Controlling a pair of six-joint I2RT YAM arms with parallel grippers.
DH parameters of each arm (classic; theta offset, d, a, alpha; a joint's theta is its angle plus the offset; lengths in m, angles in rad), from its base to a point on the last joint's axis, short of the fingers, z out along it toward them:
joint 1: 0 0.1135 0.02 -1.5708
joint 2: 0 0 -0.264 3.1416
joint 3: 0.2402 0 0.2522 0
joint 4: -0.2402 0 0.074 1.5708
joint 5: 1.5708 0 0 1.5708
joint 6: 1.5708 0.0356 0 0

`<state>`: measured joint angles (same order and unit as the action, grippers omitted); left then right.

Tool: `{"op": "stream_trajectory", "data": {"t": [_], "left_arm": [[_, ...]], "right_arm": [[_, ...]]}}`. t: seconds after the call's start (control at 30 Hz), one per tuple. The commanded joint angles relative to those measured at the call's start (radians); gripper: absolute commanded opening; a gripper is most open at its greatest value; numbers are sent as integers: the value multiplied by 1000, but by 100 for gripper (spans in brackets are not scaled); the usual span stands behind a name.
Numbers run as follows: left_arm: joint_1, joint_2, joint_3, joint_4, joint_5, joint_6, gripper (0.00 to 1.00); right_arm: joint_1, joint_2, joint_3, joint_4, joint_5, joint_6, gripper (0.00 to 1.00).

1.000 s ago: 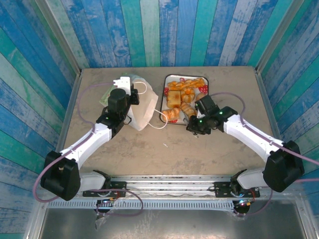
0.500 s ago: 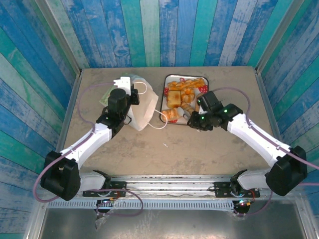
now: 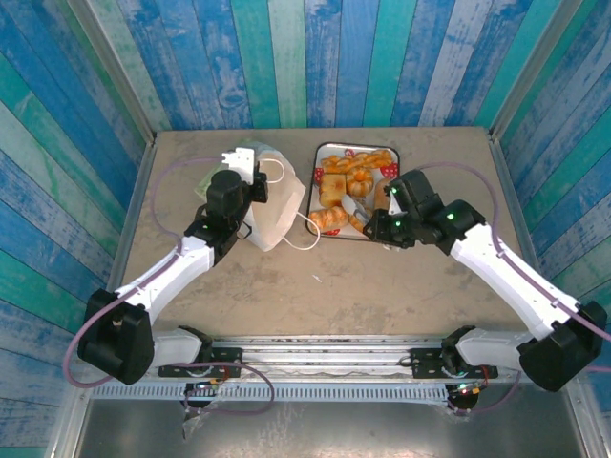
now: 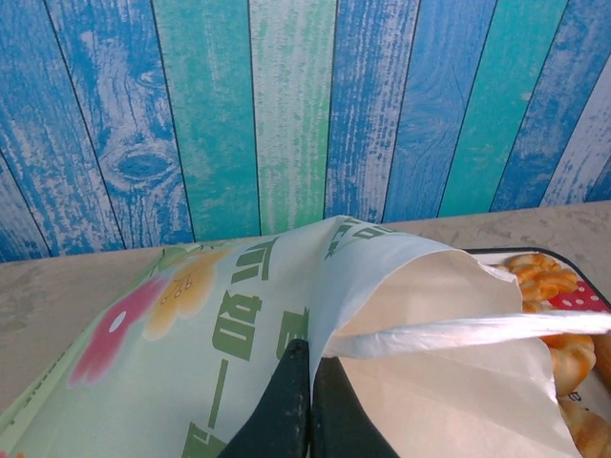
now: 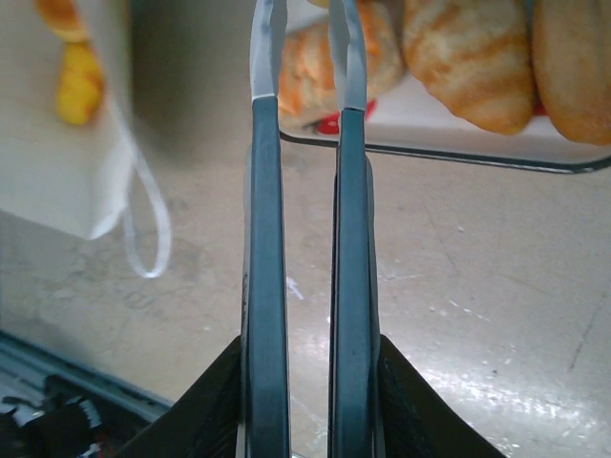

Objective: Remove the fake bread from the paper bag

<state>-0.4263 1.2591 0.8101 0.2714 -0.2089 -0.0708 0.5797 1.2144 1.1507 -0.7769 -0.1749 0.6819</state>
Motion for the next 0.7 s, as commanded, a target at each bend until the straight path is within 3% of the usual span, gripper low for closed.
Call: {"op": "stream_trajectory", "data": {"t": [0.0,0.3,0.67], "left_arm": [[3,-24,-11,32,17,64,0],[4,-9,7,18,45,107,0],[3,-9,-3,49,102,131,0]], "right_arm": [[10,-66,42,37,-60,-16,32],[133,-67,56,155,-129,28,33],[229,248,166,304,-199,42,34]]}}
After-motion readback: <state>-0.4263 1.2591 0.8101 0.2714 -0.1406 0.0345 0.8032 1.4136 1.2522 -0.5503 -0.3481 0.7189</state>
